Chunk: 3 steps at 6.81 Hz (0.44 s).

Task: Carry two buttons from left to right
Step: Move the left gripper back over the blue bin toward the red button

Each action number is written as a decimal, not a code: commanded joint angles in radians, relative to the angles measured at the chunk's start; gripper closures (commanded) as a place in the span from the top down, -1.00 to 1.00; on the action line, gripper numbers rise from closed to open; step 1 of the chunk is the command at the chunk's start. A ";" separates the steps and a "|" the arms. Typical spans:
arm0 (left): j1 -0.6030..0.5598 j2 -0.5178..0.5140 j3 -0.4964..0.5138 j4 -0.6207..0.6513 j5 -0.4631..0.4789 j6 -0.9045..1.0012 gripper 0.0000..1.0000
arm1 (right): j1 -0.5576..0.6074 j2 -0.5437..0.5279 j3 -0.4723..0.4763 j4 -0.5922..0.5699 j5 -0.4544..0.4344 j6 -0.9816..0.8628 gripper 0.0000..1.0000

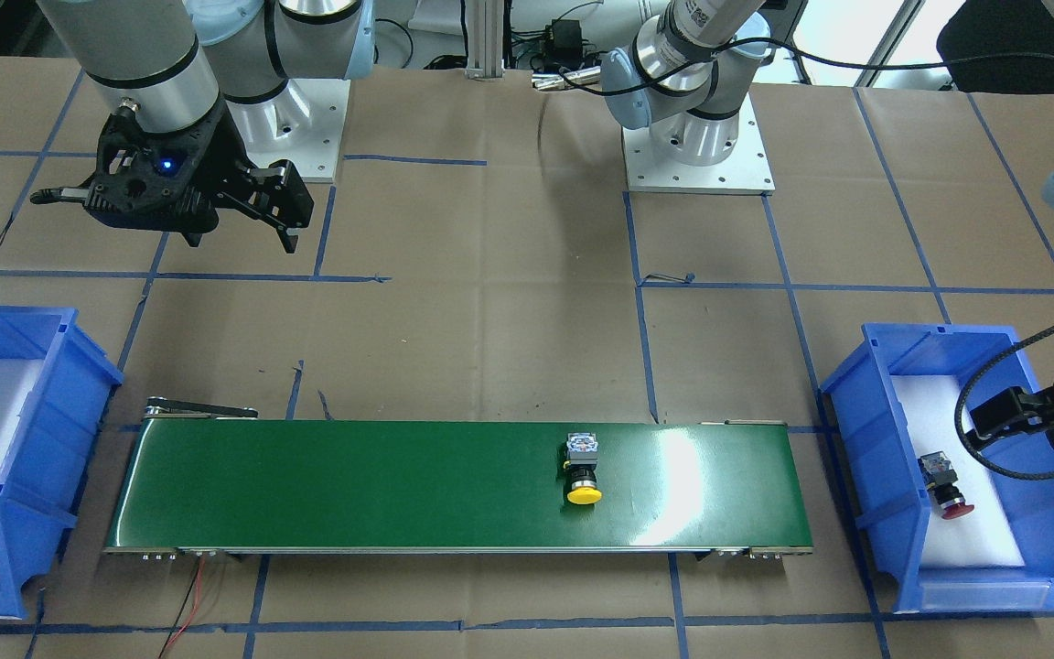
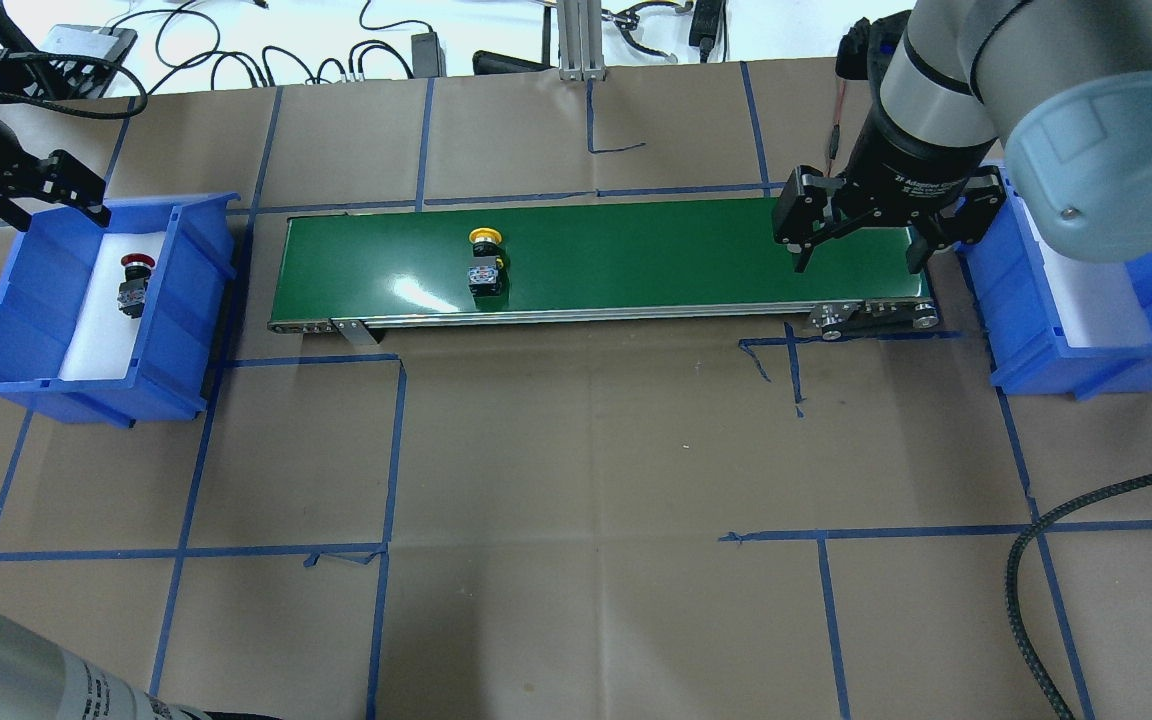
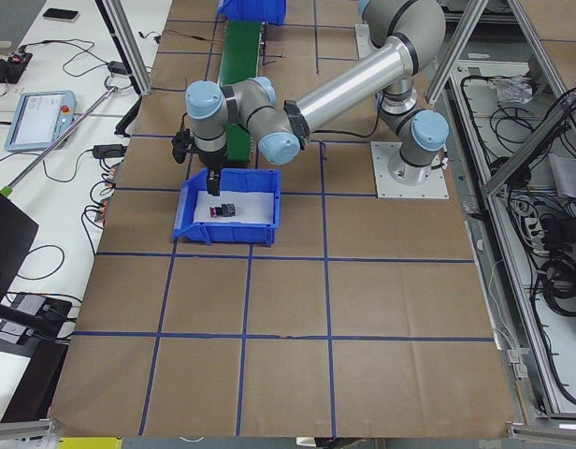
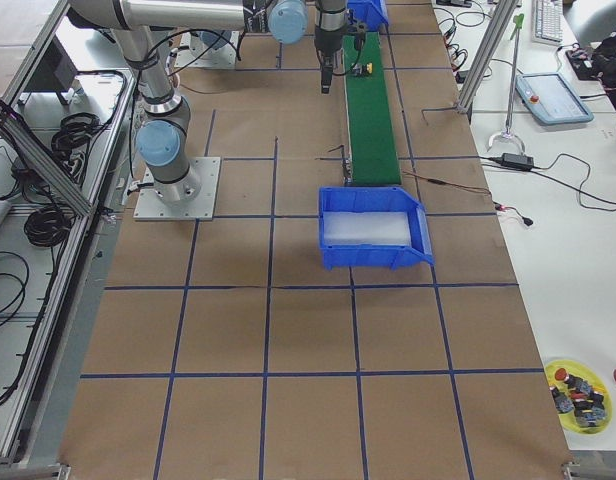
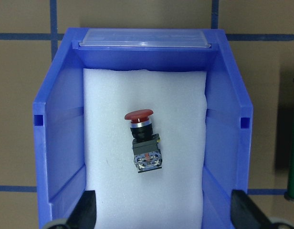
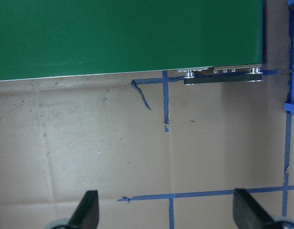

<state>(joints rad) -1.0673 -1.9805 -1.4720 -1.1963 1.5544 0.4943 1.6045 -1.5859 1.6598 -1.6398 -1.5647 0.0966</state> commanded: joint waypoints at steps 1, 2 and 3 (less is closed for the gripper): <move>-0.003 -0.033 -0.057 0.105 0.001 -0.006 0.99 | 0.000 0.001 0.000 0.000 0.000 0.000 1.00; -0.005 -0.044 -0.100 0.175 0.001 -0.006 0.99 | 0.000 0.001 0.000 0.000 0.000 0.000 1.00; -0.005 -0.044 -0.143 0.223 0.001 -0.006 0.99 | 0.000 0.000 0.000 0.000 0.000 0.000 1.00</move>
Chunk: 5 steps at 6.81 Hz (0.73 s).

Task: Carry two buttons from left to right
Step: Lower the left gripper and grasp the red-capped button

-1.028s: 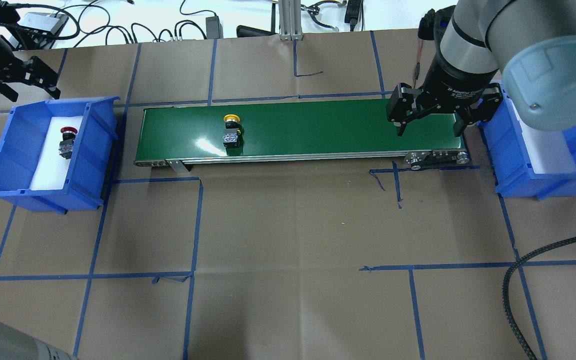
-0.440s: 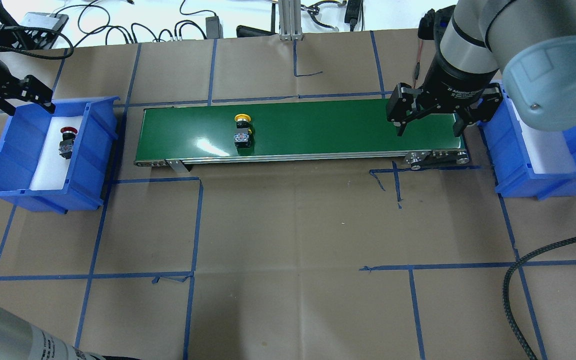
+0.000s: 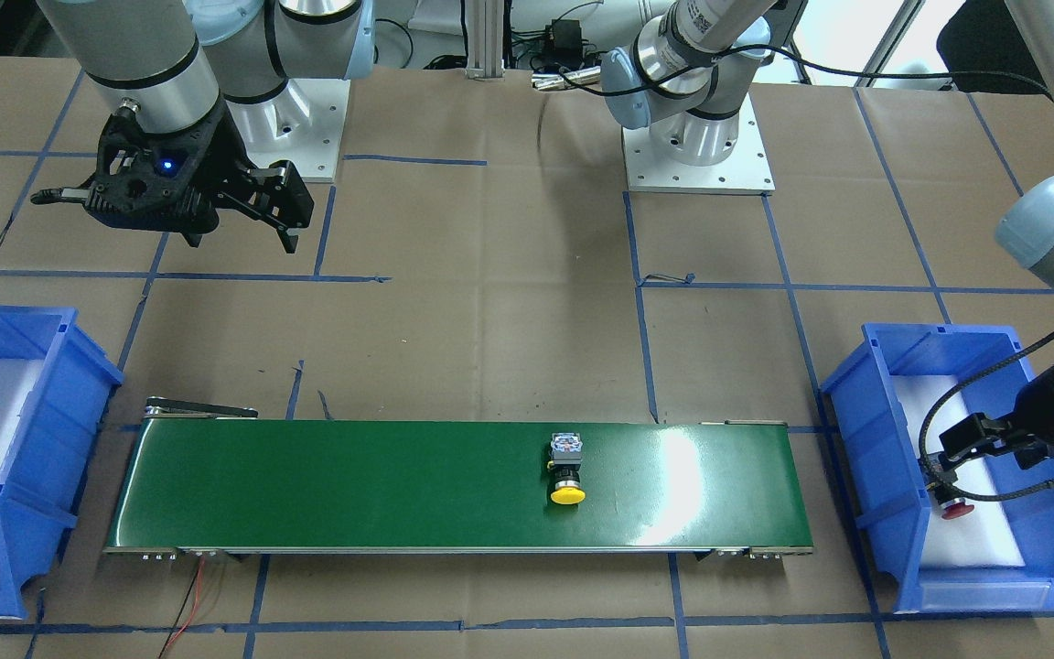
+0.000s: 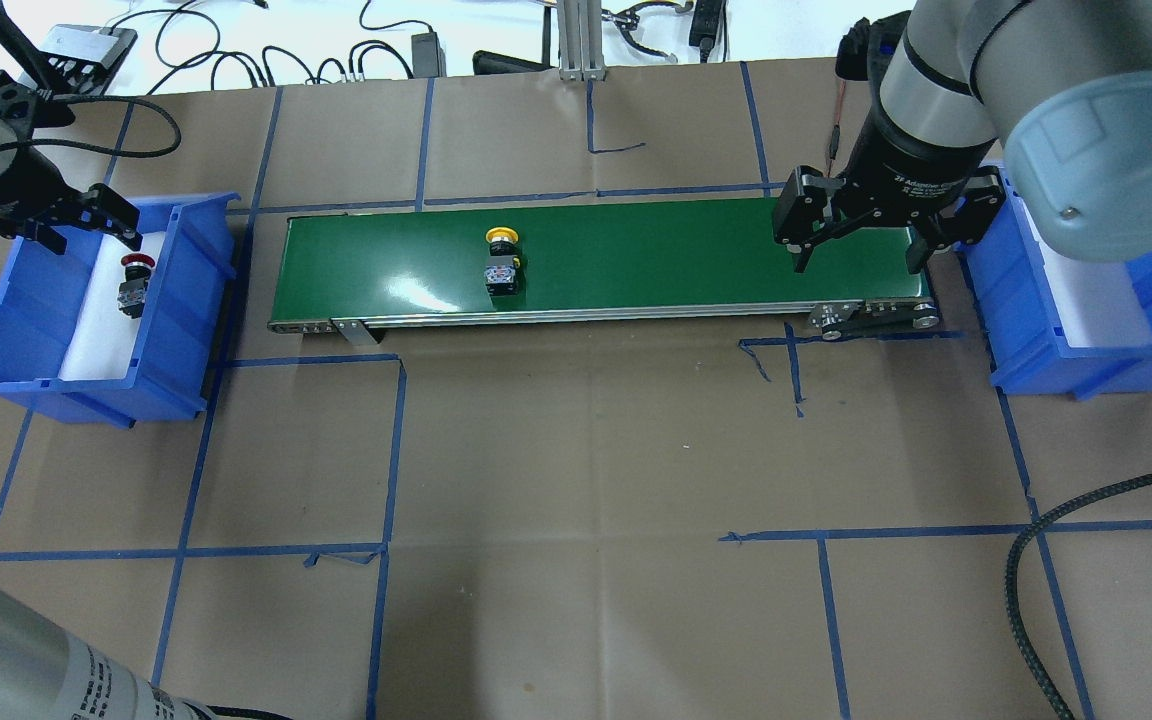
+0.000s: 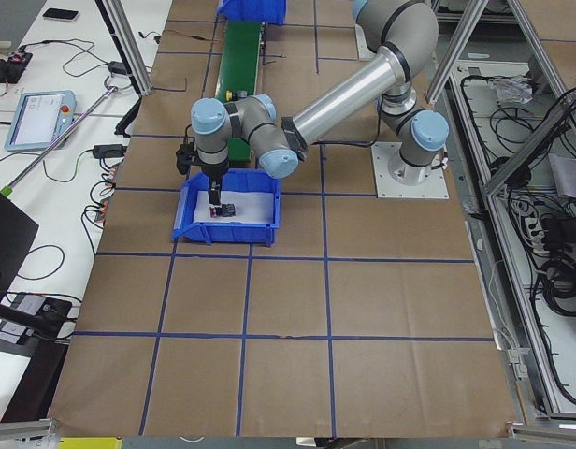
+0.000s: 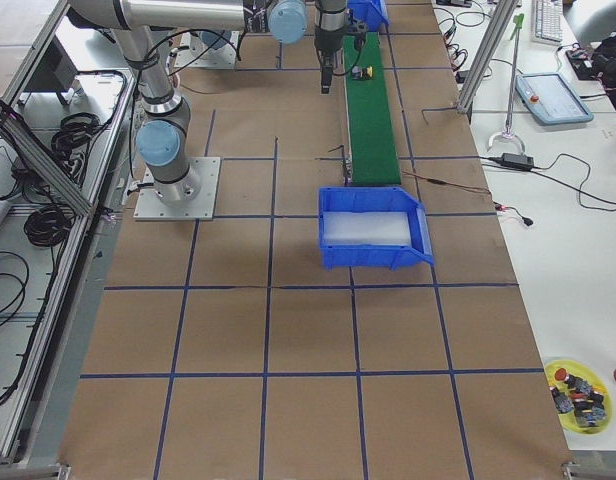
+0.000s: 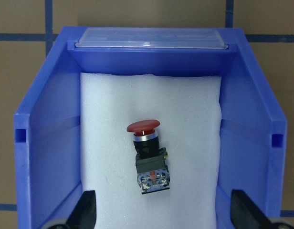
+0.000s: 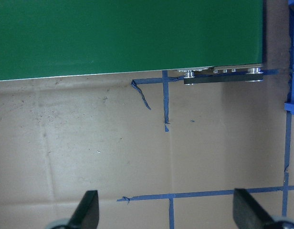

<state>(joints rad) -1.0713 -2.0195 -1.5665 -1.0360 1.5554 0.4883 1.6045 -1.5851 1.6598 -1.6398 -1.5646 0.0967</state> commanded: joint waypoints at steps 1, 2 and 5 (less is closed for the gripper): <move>0.004 -0.011 -0.079 0.115 -0.001 0.001 0.99 | 0.000 0.001 0.000 -0.001 0.000 0.000 1.00; 0.007 -0.025 -0.087 0.146 -0.005 0.001 0.99 | 0.000 0.001 0.000 0.000 0.000 0.000 1.00; 0.005 -0.042 -0.087 0.158 -0.005 0.001 0.99 | 0.000 0.004 0.002 0.000 0.000 0.000 1.00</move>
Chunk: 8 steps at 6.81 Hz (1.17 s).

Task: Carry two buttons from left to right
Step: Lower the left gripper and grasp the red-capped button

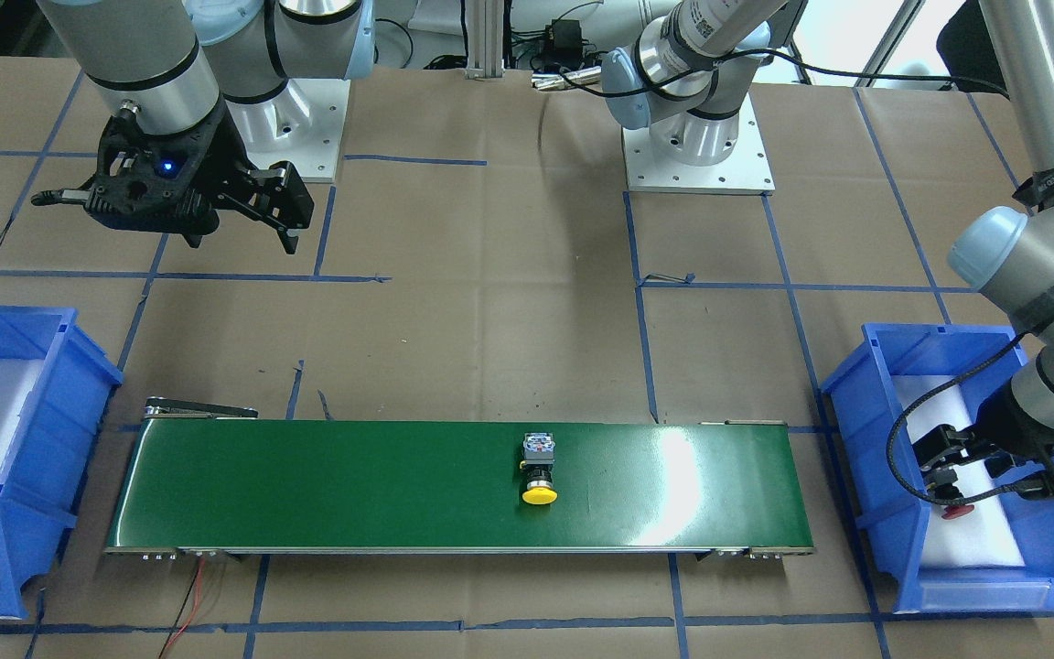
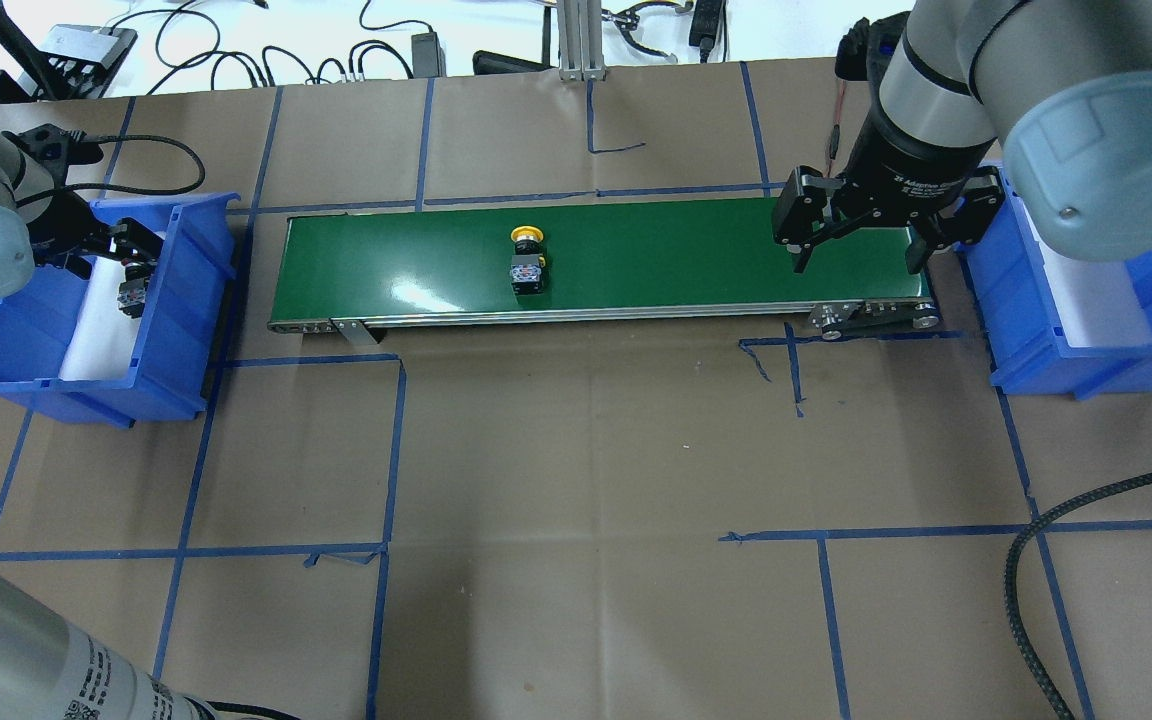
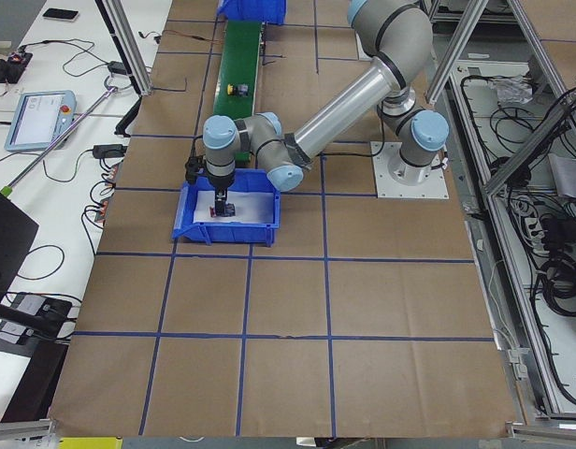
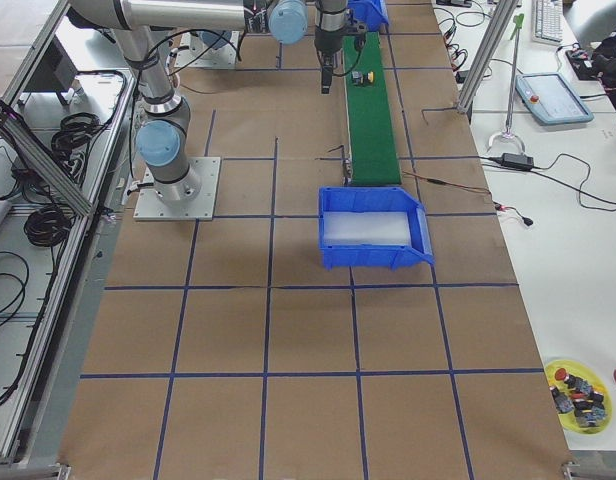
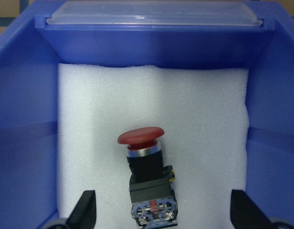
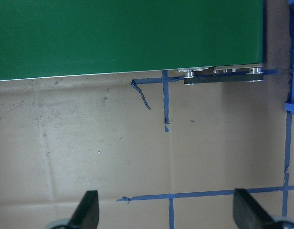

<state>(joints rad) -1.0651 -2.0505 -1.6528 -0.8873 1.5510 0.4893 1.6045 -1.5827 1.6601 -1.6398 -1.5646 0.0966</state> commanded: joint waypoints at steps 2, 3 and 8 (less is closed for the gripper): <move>-0.001 -0.046 -0.001 0.044 0.000 0.000 0.99 | 0.000 0.003 0.001 0.000 0.000 0.000 1.00; -0.001 -0.056 -0.002 0.054 0.000 0.000 0.99 | 0.000 0.003 0.001 0.000 -0.002 0.000 1.00; -0.003 -0.056 0.007 0.047 0.001 0.000 -0.69 | 0.000 0.006 0.001 0.000 -0.002 0.000 1.00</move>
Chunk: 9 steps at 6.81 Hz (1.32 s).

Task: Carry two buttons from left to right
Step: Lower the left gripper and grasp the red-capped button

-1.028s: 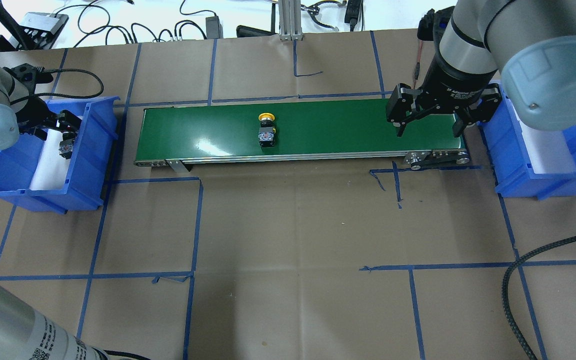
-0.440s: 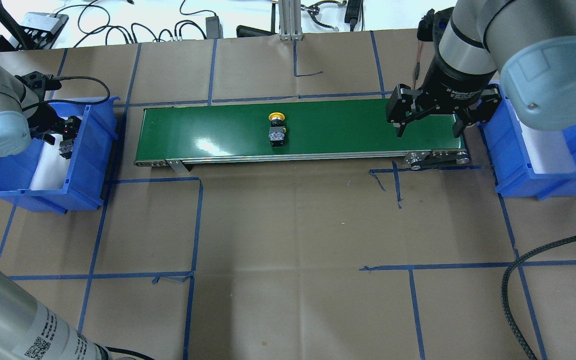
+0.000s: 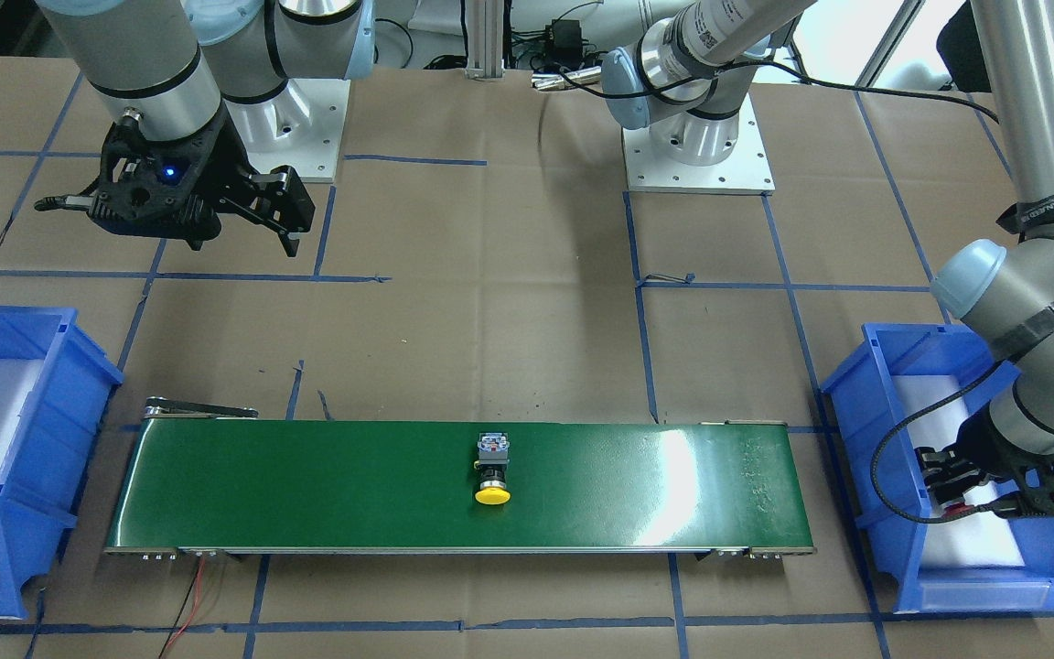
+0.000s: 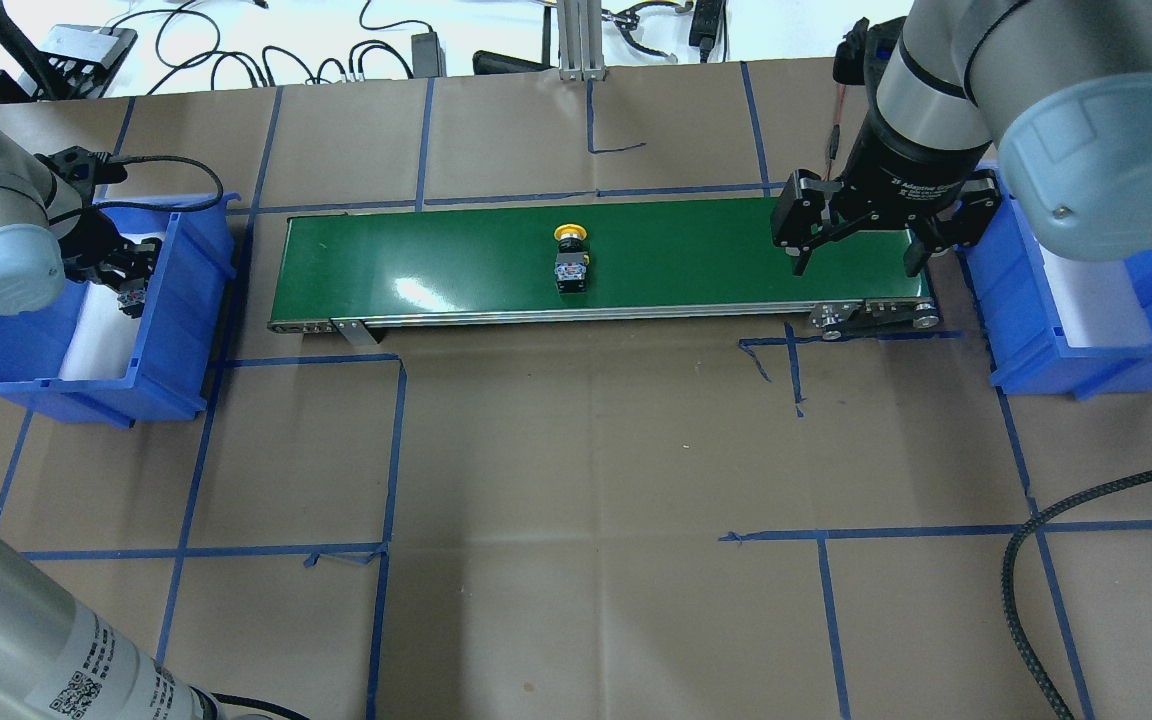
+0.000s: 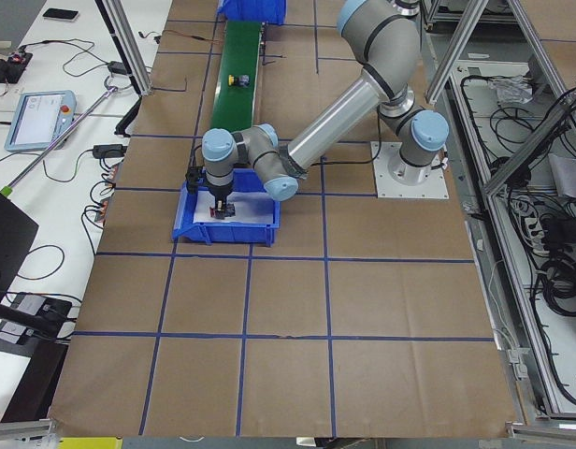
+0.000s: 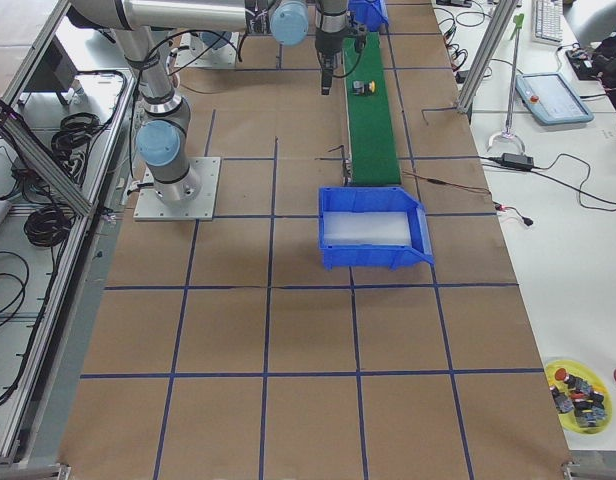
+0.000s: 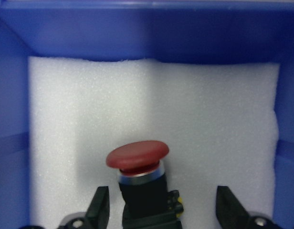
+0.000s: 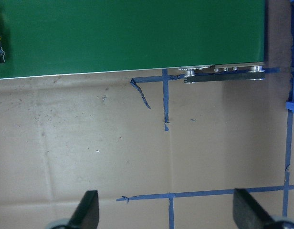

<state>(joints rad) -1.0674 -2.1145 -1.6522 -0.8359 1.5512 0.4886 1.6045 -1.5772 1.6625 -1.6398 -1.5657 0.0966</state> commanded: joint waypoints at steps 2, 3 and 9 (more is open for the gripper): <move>0.000 0.043 0.037 -0.053 0.001 0.001 -0.78 | 0.000 0.000 0.000 0.000 0.000 0.000 1.00; 0.000 0.101 0.063 -0.157 0.004 0.001 -0.78 | 0.000 0.003 0.005 -0.003 0.001 -0.001 1.00; -0.083 0.212 0.219 -0.471 0.004 -0.108 -0.78 | -0.009 0.187 -0.006 -0.358 0.077 0.031 1.00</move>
<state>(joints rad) -1.1052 -1.9082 -1.4383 -1.2990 1.5571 0.4374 1.5975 -1.4491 1.6585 -1.9083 -1.4775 0.1272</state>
